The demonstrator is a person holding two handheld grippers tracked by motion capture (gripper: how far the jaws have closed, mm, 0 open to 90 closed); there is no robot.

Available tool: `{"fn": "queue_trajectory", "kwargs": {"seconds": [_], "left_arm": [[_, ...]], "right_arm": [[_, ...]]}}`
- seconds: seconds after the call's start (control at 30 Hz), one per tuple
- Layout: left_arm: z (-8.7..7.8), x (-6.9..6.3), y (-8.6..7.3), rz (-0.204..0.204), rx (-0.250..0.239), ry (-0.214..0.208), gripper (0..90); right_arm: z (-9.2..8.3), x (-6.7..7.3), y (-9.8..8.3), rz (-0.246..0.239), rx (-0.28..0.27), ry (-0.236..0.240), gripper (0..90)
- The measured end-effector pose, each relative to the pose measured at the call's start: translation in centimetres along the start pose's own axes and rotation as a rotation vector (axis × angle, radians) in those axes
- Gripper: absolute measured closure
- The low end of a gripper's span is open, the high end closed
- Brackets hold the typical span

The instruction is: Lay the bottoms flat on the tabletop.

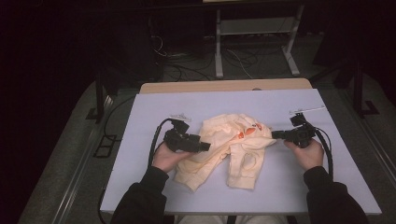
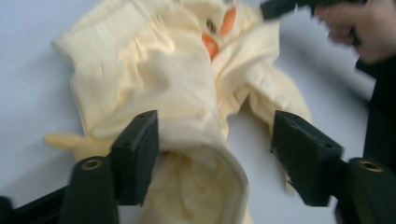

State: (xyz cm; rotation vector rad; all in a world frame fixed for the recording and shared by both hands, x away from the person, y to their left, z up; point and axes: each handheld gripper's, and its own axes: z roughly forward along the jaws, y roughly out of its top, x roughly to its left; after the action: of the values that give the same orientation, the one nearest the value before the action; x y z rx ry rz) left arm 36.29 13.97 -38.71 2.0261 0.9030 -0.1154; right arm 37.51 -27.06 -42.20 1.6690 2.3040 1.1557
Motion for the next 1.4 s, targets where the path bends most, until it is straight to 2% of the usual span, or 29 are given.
{"fn": "queue_trajectory", "kwargs": {"seconds": [0.1, 0.17, 0.33, 0.4, 0.5, 0.57, 0.63, 0.7, 0.77, 0.87, 0.93, 1.0, 1.13, 1.2, 1.27, 1.33, 1.4], "left_arm": [[0.0, 0.9, 0.5, -0.037, -0.052, -0.009, 23.2], [0.2, 1.3, 0.9, -0.047, -0.059, 0.005, 20.2], [0.8, 2.9, 1.5, -0.069, -0.046, 0.036, 19.2], [1.0, 3.4, 1.7, -0.074, -0.042, 0.062, 19.2], [1.7, 4.6, 1.8, -0.1, -0.021, 0.074, 19.4], [2.1, 5.4, 1.9, -0.121, -0.009, 0.071, 20.4], [2.6, 6.0, 2.0, -0.133, 0.0, 0.071, 20.6], [3.2, 6.6, 2.2, -0.153, 0.01, 0.055, 21.9], [3.8, 7.0, 2.3, -0.161, 0.024, 0.059, 22.9], [4.4, 7.3, 2.3, -0.169, 0.053, 0.068, 25.5], [4.8, 7.5, 2.1, -0.169, 0.069, 0.067, 28.8], [5.1, 7.4, 1.9, -0.154, 0.088, 0.076, 32.8], [5.7, 7.1, 1.8, -0.123, 0.131, 0.068, 43.8], [6.2, 7.0, 1.7, -0.114, 0.153, 0.086, 48.7], [6.3, 6.8, 1.8, -0.095, 0.15, 0.102, 53.9], [6.4, 6.8, 1.8, -0.09, 0.148, 0.128, 61.9], [6.3, 7.0, 1.8, -0.106, 0.146, 0.136, 68.2]], "right_arm": [[-0.1, 0.0, 0.0, -0.013, -0.01, -0.012, 78.3], [-0.3, 0.1, 0.0, -0.015, -0.019, -0.014, 75.9], [-0.6, 0.2, 0.1, -0.042, -0.042, -0.022, 65.4], [-0.6, 0.1, 0.2, -0.047, -0.056, -0.013, 59.0], [-0.6, 0.1, 0.7, -0.052, -0.08, 0.012, 49.0], [-0.5, 0.0, 1.1, -0.066, -0.098, 0.032, 44.4], [-0.2, 0.0, 1.8, -0.086, -0.097, 0.019, 41.0], [0.2, -0.1, 2.6, -0.081, -0.105, 0.04, 39.5], [0.6, -0.3, 3.4, -0.061, -0.113, 0.06, 38.4], [1.5, -0.6, 4.6, -0.033, -0.109, 0.106, 38.4], [2.3, -0.8, 5.2, -0.02, -0.091, 0.12, 38.4], [3.0, -1.0, 5.6, -0.014, -0.075, 0.131, 38.8], [4.2, -1.0, 6.0, -0.014, -0.055, 0.168, 40.5], [4.8, -0.8, 6.0, -0.016, -0.031, 0.171, 42.0], [5.4, -0.6, 6.0, -0.021, -0.011, 0.184, 43.7], [6.1, -0.2, 5.9, -0.036, 0.013, 0.185, 49.5], [6.6, 0.2, 5.8, -0.056, 0.029, 0.173, 64.2]]}}
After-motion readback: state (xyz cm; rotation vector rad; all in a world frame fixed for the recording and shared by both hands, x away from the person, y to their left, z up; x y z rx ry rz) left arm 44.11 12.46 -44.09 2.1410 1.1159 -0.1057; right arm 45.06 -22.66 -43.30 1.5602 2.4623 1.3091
